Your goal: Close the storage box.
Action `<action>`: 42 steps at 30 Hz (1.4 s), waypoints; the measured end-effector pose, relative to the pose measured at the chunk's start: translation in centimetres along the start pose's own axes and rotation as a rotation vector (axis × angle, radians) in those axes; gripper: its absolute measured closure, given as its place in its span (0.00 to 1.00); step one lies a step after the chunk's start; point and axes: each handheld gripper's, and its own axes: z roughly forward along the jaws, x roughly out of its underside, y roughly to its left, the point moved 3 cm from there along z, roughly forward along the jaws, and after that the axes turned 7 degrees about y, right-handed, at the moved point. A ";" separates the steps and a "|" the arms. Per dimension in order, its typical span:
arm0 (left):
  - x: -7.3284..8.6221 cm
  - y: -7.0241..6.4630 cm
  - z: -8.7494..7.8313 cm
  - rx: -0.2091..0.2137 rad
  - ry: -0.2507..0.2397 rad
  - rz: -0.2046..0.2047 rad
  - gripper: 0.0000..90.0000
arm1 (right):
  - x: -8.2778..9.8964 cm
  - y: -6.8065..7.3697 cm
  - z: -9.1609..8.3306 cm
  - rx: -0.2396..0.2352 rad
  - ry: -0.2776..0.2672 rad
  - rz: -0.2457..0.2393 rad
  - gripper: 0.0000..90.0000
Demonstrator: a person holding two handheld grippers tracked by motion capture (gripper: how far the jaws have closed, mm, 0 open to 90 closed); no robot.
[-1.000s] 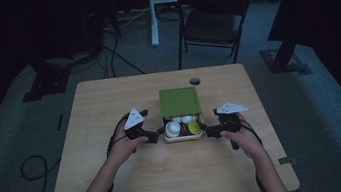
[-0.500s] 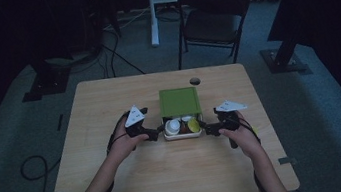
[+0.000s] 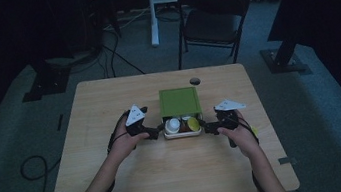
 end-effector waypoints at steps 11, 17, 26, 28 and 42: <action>0.2 -0.4 0.0 0.015 0.018 0.004 0.00 | 0.1 0.3 0.0 0.010 -0.004 0.002 0.12; 0.2 -1.2 -0.4 0.057 0.029 -0.013 0.00 | -0.1 1.2 -0.4 -0.008 -0.009 -0.042 0.12; -0.4 -2.2 -1.3 0.084 0.018 -0.034 0.00 | 0.1 1.3 -1.0 -0.005 -0.026 -0.040 0.12; -0.6 -2.4 -1.5 0.084 0.011 -0.033 0.00 | 0.2 1.3 -1.2 -0.011 -0.029 -0.039 0.12; -0.7 -2.4 -2.6 0.068 0.002 -0.028 0.00 | 0.7 0.8 -2.5 0.013 -0.043 -0.027 0.12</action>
